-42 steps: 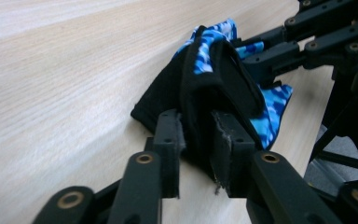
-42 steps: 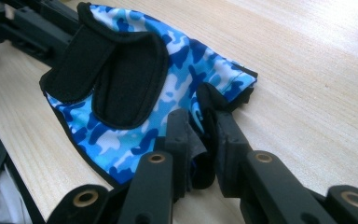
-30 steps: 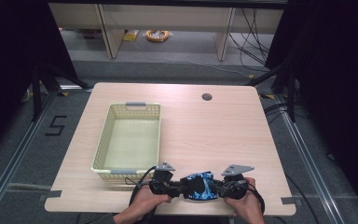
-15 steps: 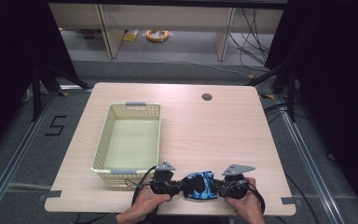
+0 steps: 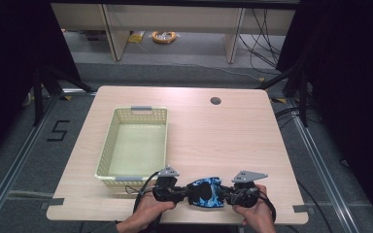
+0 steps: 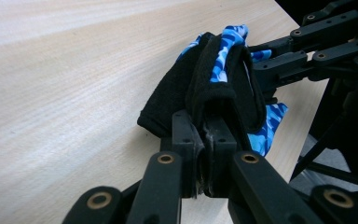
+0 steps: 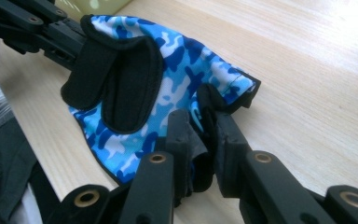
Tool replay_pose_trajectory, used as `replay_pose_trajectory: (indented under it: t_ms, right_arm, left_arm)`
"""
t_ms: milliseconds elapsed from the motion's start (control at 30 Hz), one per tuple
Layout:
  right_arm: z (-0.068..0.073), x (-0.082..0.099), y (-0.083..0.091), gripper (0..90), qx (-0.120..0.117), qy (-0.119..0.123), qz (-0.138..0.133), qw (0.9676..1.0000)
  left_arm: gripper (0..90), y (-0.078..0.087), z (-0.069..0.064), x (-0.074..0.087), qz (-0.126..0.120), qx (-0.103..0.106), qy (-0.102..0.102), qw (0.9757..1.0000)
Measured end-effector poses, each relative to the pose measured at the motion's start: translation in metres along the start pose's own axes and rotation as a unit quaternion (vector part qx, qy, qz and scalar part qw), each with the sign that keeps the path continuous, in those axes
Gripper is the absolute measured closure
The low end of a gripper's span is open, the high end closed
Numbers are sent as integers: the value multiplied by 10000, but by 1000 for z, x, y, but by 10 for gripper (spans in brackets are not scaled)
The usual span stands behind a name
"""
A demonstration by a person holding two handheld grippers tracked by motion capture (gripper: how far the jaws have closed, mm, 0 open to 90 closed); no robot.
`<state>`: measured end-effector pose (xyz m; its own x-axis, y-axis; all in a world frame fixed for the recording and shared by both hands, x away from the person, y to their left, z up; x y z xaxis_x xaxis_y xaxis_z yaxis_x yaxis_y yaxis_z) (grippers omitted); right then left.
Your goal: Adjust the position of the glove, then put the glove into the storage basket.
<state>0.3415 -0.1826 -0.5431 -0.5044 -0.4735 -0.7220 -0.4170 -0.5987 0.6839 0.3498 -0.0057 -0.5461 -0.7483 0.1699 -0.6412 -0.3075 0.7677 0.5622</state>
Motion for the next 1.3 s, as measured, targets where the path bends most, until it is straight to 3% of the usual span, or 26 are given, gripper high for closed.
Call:
replay_pose_trajectory:
  t_ms: [33,67,100,267,300,433,467,500,533,567,600,633,700,733,800,900,967,1300]
  right_arm:
    - [2,-1,0,788,-47,-13,-32,10000]
    - [6,-3,2,788,-52,-113,-30,9999]
    - [4,-4,2,788,-1,25,-100,9999]
    - [12,-9,7,788,-59,19,-144,9999]
    - [18,-10,7,788,-146,-90,-135,9998]
    - [23,-16,9,789,-185,6,-250,9995]
    - [26,-20,11,789,-182,43,-334,9993]
    - [28,-23,12,789,-214,46,-345,9992]
    - [31,-26,14,789,-232,-23,-351,9991]
    - [31,-26,14,789,-232,-23,-351,9991]
    - [35,-32,16,789,-224,-22,-320,9992]
    - [33,-37,15,789,-233,157,-433,9987]
    - [36,-40,17,789,-223,44,-391,9990]
    - [34,-51,19,789,-177,228,-521,9982]
    - [37,-62,20,789,-252,267,-637,9973]
    - [40,-70,23,789,-195,252,-583,9978]
    - [40,-84,23,789,-175,451,-658,9967]
    - [45,-120,13,789,-175,668,-583,9959]
  left_arm:
    - [847,1,0,-1,-32,-73,12,10000]
    - [846,4,-1,-1,1,23,22,10000]
    - [846,4,-1,-1,1,23,22,10000]
    - [848,16,-4,-3,-60,50,-54,10000]
    - [848,16,-4,-3,-60,50,-54,10000]
    - [849,28,-4,-4,-112,59,-60,9999]
    - [849,33,-2,-8,-220,123,-214,9995]
    - [849,33,-2,-8,-220,123,-214,9995]
    - [849,36,-5,-7,-220,117,-63,9997]
    - [849,39,-5,-9,-251,207,-187,9993]
    - [849,47,-9,-12,-244,137,-15,9996]
    - [849,47,-9,-12,-244,137,-15,9996]
    - [849,57,-7,-19,-274,102,-57,9996]
    - [849,60,-8,-22,-300,139,-17,9995]
    - [848,72,-7,-30,-322,146,11,9994]
    - [848,79,-6,-36,-322,104,-10,9994]
    - [848,85,-4,-42,-311,140,46,9994]
    - [846,111,15,-61,-388,-28,227,9990]
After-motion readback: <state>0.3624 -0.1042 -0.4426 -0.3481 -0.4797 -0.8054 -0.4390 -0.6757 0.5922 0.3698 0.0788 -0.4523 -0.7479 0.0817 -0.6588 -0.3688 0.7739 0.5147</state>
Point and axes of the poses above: each handheld gripper's, and its own axes: y roughly backward along the jaws, x roughly out of its underside, z roughly to its left, the point moved 7 cm from there along -y, roughly forward along the jaws, and after that the axes turned 8 degrees about y, right-handed, at the moved point
